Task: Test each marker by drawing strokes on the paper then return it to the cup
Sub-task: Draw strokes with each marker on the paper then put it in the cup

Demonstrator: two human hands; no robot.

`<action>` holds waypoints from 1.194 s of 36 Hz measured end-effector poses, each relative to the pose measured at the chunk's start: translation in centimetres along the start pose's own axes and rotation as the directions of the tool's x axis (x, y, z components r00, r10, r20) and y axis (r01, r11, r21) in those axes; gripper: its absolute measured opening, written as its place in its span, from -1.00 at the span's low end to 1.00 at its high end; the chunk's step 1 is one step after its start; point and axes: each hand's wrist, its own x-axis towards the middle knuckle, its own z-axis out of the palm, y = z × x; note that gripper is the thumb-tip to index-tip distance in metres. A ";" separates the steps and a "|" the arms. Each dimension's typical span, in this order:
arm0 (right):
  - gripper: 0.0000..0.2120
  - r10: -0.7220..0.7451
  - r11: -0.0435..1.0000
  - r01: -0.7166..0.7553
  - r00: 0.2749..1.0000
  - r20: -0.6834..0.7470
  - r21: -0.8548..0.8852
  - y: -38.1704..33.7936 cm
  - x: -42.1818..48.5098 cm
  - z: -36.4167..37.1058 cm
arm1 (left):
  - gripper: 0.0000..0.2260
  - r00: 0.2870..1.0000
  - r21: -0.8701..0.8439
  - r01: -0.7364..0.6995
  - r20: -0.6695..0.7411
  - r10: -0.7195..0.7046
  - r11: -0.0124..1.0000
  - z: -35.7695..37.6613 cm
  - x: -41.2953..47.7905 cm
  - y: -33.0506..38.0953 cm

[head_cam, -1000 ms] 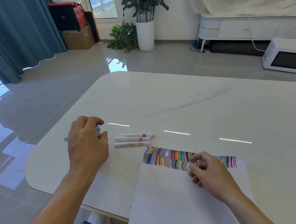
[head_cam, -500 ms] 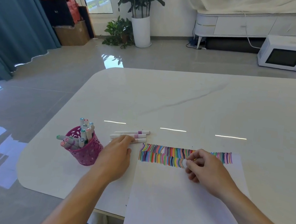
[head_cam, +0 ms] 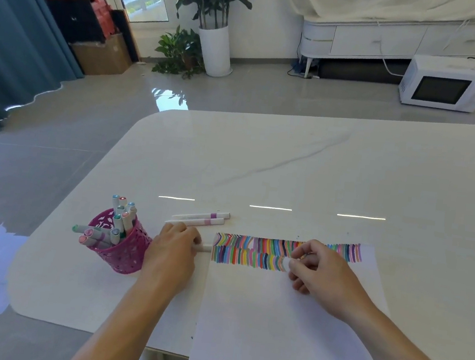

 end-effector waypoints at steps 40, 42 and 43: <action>-0.77 -0.247 0.965 0.254 0.963 0.111 -0.062 -0.9 -1.0 -0.1 | -0.64 0.974 -0.895 0.144 0.203 0.100 0.421 -0.4 -1.9 10.3; -0.84 -0.242 0.967 0.248 0.966 0.087 -0.066 -0.8 -1.0 -0.2 | -0.73 0.971 -0.892 0.149 0.214 0.108 0.427 -0.3 -1.9 10.5; -0.87 -0.240 0.967 0.246 0.967 0.087 -0.067 -0.8 -1.0 -0.3 | -0.76 0.972 -0.882 0.138 0.209 0.112 0.451 -0.2 -1.9 10.5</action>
